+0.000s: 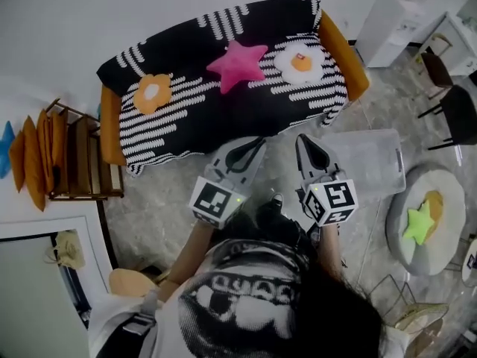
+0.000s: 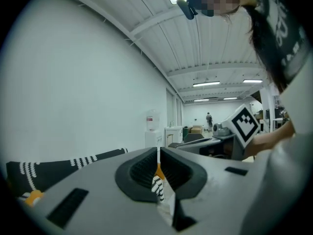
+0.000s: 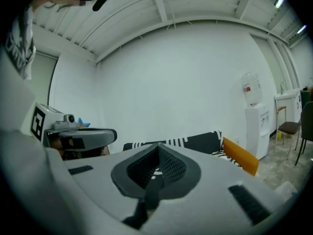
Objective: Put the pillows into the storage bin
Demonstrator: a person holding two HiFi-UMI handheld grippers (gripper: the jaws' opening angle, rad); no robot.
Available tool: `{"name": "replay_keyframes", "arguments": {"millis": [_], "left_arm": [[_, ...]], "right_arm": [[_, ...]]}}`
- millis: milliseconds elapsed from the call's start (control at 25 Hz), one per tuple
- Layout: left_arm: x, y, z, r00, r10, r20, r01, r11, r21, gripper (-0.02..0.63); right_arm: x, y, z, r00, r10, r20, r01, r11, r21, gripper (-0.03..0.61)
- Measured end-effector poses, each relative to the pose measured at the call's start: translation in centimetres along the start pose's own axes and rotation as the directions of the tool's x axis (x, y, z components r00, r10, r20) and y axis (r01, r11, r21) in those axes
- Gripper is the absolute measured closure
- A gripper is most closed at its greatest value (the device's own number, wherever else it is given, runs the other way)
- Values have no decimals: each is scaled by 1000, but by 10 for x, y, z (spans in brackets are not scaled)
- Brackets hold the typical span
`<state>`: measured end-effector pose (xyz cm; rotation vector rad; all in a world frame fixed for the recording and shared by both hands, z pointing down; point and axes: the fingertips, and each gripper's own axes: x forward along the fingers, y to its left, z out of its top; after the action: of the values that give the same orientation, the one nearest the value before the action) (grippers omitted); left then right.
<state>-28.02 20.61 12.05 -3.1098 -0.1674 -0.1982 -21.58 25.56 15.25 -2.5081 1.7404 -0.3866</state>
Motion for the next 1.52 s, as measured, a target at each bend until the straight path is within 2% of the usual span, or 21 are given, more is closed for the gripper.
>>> {"name": "replay_keyframes", "arguments": {"millis": [360, 760, 960, 1120, 1320, 1520], "left_arm": [[35, 25, -5, 998, 61, -31, -60, 998, 30, 597], [98, 78, -18, 998, 12, -60, -10, 1000, 23, 597], [150, 133, -27, 997, -47, -65, 47, 999, -3, 597], [189, 185, -39, 989, -109, -101, 108, 994, -10, 597], [231, 250, -79, 976, -147, -159, 146, 989, -14, 597], [265, 309, -131, 960, -169, -224, 174, 985, 1, 597]], "right_arm": [[32, -31, 0, 999, 47, -4, -46, 997, 60, 579], [90, -79, 1, 1000, -3, -23, 5, 996, 94, 579], [158, -109, 0, 998, -31, -59, 37, 994, 106, 580], [226, -129, -13, 992, -47, -114, 59, 993, 106, 578], [303, -152, -47, 977, -45, -208, 73, 989, 132, 578], [377, -180, -105, 942, -23, -334, 71, 989, 131, 561]]}}
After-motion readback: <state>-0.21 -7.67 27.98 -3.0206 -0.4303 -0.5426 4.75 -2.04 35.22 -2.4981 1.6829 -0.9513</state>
